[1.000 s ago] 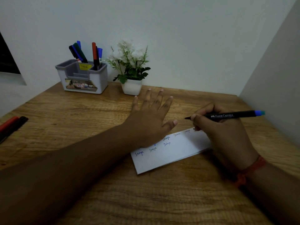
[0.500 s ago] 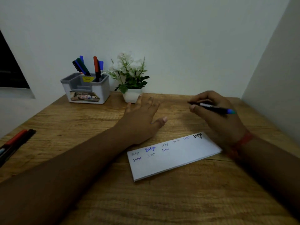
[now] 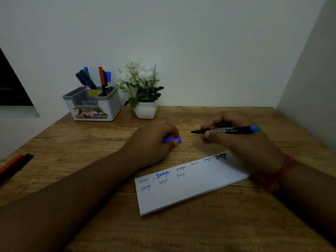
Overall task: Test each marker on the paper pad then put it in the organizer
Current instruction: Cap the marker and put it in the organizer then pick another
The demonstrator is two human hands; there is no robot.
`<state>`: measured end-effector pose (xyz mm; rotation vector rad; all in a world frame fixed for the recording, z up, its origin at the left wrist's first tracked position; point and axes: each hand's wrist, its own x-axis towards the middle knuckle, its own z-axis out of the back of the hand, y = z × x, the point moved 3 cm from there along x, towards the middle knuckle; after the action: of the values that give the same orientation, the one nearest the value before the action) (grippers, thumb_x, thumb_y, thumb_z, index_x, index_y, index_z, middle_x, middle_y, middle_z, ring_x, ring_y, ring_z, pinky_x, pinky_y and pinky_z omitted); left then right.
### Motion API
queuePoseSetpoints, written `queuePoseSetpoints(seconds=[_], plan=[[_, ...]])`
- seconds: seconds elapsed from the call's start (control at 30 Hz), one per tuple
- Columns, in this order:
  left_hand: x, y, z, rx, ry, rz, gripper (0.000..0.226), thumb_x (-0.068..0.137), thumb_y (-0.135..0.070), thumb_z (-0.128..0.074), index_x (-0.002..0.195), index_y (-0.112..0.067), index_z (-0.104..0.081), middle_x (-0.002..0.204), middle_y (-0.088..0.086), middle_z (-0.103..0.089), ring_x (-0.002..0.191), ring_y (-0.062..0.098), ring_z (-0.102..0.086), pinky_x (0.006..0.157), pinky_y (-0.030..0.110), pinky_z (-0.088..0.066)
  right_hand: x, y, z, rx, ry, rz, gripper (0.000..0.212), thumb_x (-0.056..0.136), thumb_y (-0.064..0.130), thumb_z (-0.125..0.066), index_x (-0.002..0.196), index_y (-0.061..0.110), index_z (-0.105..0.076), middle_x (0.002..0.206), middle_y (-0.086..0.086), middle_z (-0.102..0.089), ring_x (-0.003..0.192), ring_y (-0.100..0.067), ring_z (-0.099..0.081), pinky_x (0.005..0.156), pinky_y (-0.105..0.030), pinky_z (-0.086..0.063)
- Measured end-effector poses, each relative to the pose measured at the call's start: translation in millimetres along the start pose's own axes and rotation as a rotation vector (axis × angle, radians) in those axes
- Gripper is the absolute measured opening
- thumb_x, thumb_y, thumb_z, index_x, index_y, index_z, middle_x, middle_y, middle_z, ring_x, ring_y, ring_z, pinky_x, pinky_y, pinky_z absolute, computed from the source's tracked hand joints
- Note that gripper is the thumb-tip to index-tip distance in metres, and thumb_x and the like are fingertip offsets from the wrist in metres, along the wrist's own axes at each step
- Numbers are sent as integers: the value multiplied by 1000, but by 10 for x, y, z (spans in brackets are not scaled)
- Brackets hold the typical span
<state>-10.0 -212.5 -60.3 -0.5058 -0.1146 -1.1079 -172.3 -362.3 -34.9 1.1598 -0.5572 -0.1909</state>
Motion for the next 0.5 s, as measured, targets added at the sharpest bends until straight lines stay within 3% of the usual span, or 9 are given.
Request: queuePoseSetpoints(seconds=[0.23,0.4,0.5], plan=[[-44,-114,93,-243,-145,-27,20,91,-17,-67,104,-33,-66,92,-29,-60,101,-10,-54,80,8,-43,-9,-24,7,144,15,-15,18,91,-1,-64,99,9,-76,99,-11,-78,96,-24,-75,96,-44,-57],[-54,-166,93,-278,-143,-56,25,91,-15,-66,103,-36,-62,94,-27,-61,101,-9,-55,81,9,-44,-9,-5,15,155,-9,29,18,92,-4,-60,98,5,-75,96,-15,-77,94,-29,-75,93,-46,-58],[-57,-193,92,-261,-138,-65,21,92,-17,-66,103,-35,-63,93,-27,-61,100,-8,-55,83,17,-48,-9,4,8,132,-4,51,18,92,-5,-61,98,4,-75,95,-14,-77,94,-28,-75,91,-44,-59]])
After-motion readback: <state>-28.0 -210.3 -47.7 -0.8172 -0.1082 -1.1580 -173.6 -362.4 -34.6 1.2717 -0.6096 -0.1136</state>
